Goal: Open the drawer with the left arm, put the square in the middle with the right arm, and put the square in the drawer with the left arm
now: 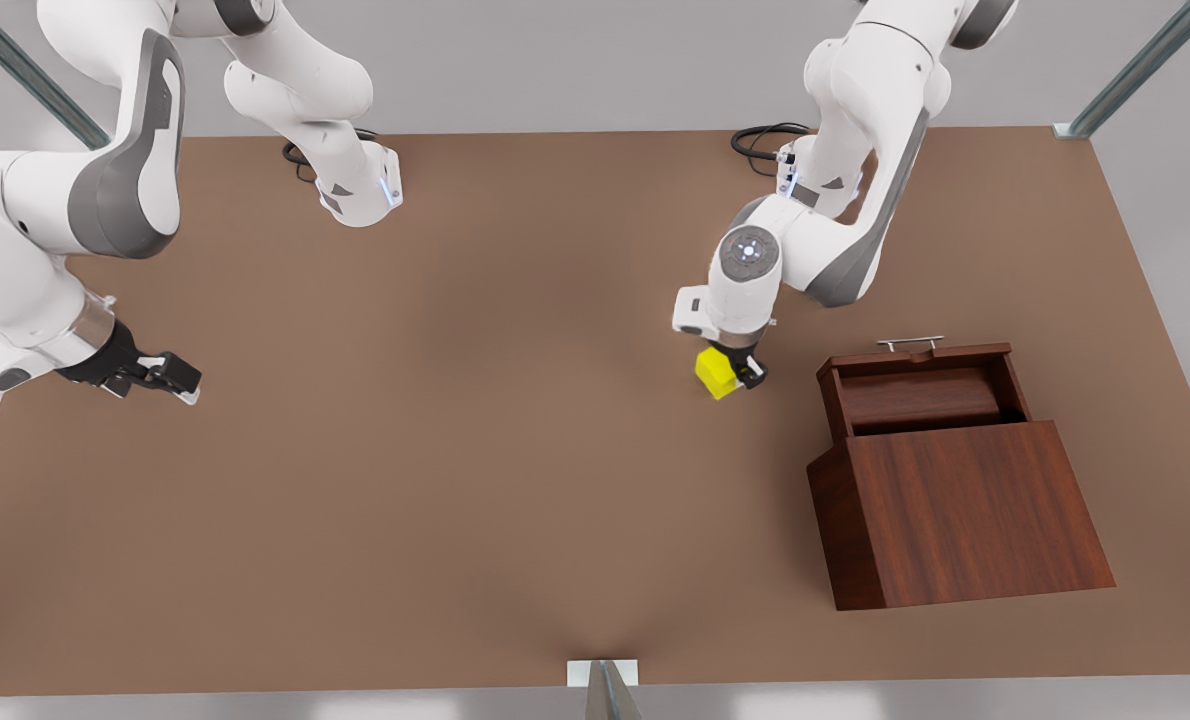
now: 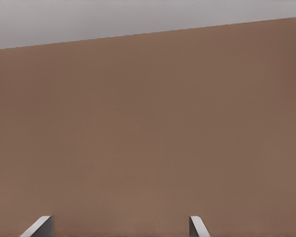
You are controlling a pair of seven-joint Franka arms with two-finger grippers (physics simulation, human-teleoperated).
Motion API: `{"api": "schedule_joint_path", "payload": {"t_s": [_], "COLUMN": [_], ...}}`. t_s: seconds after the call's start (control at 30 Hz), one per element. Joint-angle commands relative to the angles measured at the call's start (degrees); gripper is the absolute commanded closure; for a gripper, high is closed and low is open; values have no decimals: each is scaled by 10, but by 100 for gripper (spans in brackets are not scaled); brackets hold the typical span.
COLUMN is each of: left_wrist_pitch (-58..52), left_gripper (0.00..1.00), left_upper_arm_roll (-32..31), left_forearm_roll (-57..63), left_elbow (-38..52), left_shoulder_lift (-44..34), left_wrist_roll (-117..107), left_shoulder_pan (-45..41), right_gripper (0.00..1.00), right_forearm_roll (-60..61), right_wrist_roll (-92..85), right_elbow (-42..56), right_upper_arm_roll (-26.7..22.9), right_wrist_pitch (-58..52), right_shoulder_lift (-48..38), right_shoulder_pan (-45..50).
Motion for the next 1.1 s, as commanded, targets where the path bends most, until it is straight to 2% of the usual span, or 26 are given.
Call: {"api": "schedule_joint_path", "payload": {"t_s": [0.0, 0.17, 0.4, 0.5, 0.73, 0.77, 0.93, 1.0, 1.03, 1.07], "left_wrist_pitch": [-3, -25, -32, -49, -53, -53, -58, -86, -174, -215], "left_gripper": [26, 26, 26, 26, 25, 0, 0, 0, 0, 0], "left_upper_arm_roll": [7, 98, 231, 266, 304, 306, 311, 316, 313, 310], "left_forearm_roll": [-35, -37, -46, -49, -49, -49, -51, -80, -82, -84], "left_elbow": [0, 0, -4, -6, -8, -8, -7, 10, 69, 106], "left_shoulder_lift": [-2, -32, -34, -34, -2, 2, 7, 1, 9, 9], "left_wrist_roll": [11, 153, 333, 375, 420, 430, 426, 323, 254, 120], "left_shoulder_pan": [-1, -1, -2, -2, -1, -1, -1, -3, -5, -6], "right_gripper": [0, 0, 0, 0, 0, 0, 0, 0, 0, 0], "right_forearm_roll": [-1, 0, 0, 0, 0, 0, 0, 0, 0, 0], "right_wrist_roll": [0, 1, 1, 1, 1, 1, 1, 1, 1, 1], "right_elbow": [0, 0, 0, 0, 0, 0, 0, -1, 0, 0], "right_upper_arm_roll": [0, 0, 0, 0, 0, 0, 0, 0, 0, 0], "right_wrist_pitch": [0, 0, 0, 4, 4, 4, 4, 4, 4, 4], "right_shoulder_lift": [0, 0, 0, 0, 0, 0, 0, 0, 0, 1], "right_shoulder_pan": [0, 0, 0, -1, -1, -1, 0, 0, 0, 0]}}
